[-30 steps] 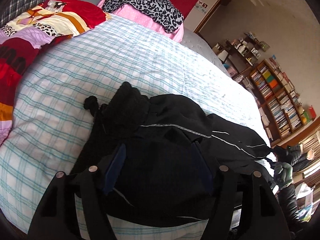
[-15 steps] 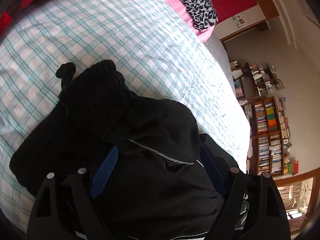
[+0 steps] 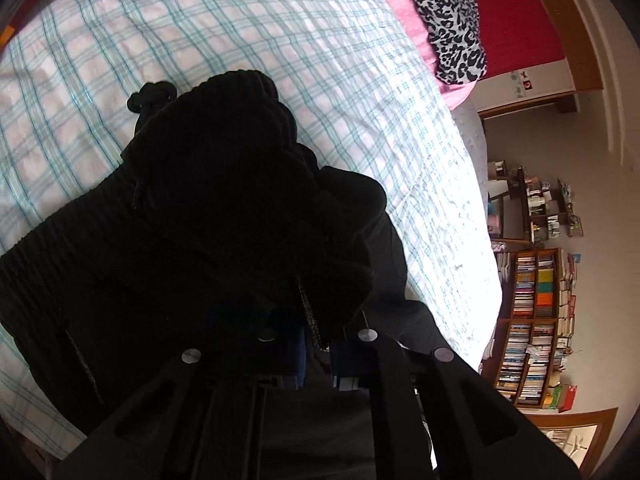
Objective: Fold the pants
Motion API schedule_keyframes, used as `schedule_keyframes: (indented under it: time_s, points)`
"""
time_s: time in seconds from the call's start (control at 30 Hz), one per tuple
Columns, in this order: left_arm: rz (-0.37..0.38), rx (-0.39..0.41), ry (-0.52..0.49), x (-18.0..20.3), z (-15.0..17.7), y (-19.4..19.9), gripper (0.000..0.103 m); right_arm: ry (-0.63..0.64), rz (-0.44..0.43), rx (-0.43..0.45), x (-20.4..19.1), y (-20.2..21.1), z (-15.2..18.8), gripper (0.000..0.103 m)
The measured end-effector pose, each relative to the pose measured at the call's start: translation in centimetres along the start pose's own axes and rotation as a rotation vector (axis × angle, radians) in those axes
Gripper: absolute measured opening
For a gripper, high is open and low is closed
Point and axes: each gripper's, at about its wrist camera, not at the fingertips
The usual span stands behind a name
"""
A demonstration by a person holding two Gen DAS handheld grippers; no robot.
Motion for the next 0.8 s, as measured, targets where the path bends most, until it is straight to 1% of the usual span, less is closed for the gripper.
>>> schedule_keyframes:
  time_s: [0.07, 0.17, 0.23, 0.3, 0.37, 0.53, 0.6, 0.8]
  points:
    - [0.038, 0.013, -0.005, 0.4, -0.5, 1.2, 0.007, 0.005, -0.007, 0.035, 0.0, 1.3, -0.6, 0.012]
    - [0.092, 0.031, -0.008, 0.5, -1.2, 3.2, 0.007, -0.037, -0.034, 0.077, 1.0, 3.5, -1.4, 0.012]
    - [0.12, 0.037, -0.008, 0.2, -1.5, 4.2, 0.007, -0.062, -0.056, 0.106, 2.0, 5.0, -1.7, 0.012]
    - [0.135, 0.041, -0.009, -0.2, -1.4, 5.0, 0.007, -0.077, -0.061, 0.128, 3.1, 6.5, -1.8, 0.011]
    - [0.152, 0.018, -0.013, -0.7, -1.2, 5.2, 0.007, -0.086, -0.081, 0.129, 4.3, 7.6, -1.5, 0.011]
    - [0.146, -0.056, -0.058, -1.6, 0.1, 5.4, 0.007, -0.063, -0.033, 0.177, 7.2, 10.3, 1.0, 0.01]
    - [0.143, -0.076, -0.067, -2.0, 0.1, 6.0, 0.007, -0.079, -0.041, 0.18, 8.7, 11.3, 2.1, 0.01]
    - [0.127, -0.104, -0.133, -3.1, 0.4, 8.0, 0.007, -0.073, -0.035, 0.183, 12.6, 14.0, 6.4, 0.01]
Point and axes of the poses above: each gripper's, at about its wrist camera, not at the fingertips, and y roughly against the way its jaws point, x to its right, z to its underside, and after that the axes turned 10 degrees about z, right-handed
